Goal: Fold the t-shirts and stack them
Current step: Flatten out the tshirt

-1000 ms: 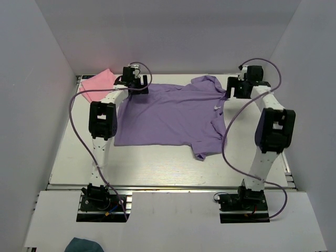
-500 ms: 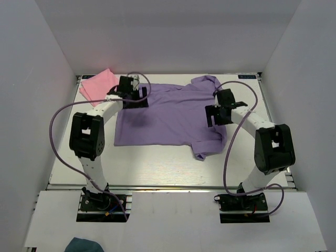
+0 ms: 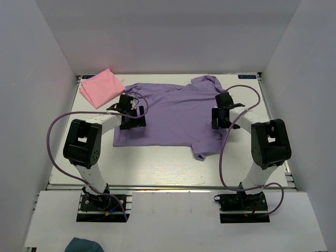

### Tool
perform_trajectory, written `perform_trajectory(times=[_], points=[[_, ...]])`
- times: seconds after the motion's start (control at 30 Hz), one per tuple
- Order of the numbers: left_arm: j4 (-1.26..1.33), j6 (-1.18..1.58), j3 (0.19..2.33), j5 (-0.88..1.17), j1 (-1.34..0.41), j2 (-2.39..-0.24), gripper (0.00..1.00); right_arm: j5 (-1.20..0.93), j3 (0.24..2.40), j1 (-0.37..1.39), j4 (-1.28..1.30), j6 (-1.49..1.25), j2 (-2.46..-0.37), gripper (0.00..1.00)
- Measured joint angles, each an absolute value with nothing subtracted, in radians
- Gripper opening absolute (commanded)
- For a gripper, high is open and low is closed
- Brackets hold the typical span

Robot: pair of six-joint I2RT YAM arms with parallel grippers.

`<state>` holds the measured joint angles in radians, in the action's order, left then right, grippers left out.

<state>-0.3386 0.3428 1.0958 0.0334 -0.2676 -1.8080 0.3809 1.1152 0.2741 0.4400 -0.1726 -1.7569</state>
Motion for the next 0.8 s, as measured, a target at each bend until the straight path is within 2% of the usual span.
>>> perform_trajectory(times=[0.17,0.53,0.63,0.8], points=[[-0.324,0.371,1.064,-0.007,-0.262,-1.787,1.0,0.432,1.09,0.197,0.444,-0.273,-1.74,0.9],[-0.333,0.385,1.059,-0.049,-0.262,-1.783,1.0,0.48,0.944,-0.066,0.516,-0.357,-1.494,0.9],[-0.337,0.385,1.06,-0.051,-0.262,-1.782,1.0,0.384,0.933,-0.092,0.499,-0.332,-1.448,0.9],[-0.339,0.385,1.06,-0.052,-0.261,-1.78,1.0,0.077,0.89,-0.043,0.434,-0.262,-1.34,0.9]])
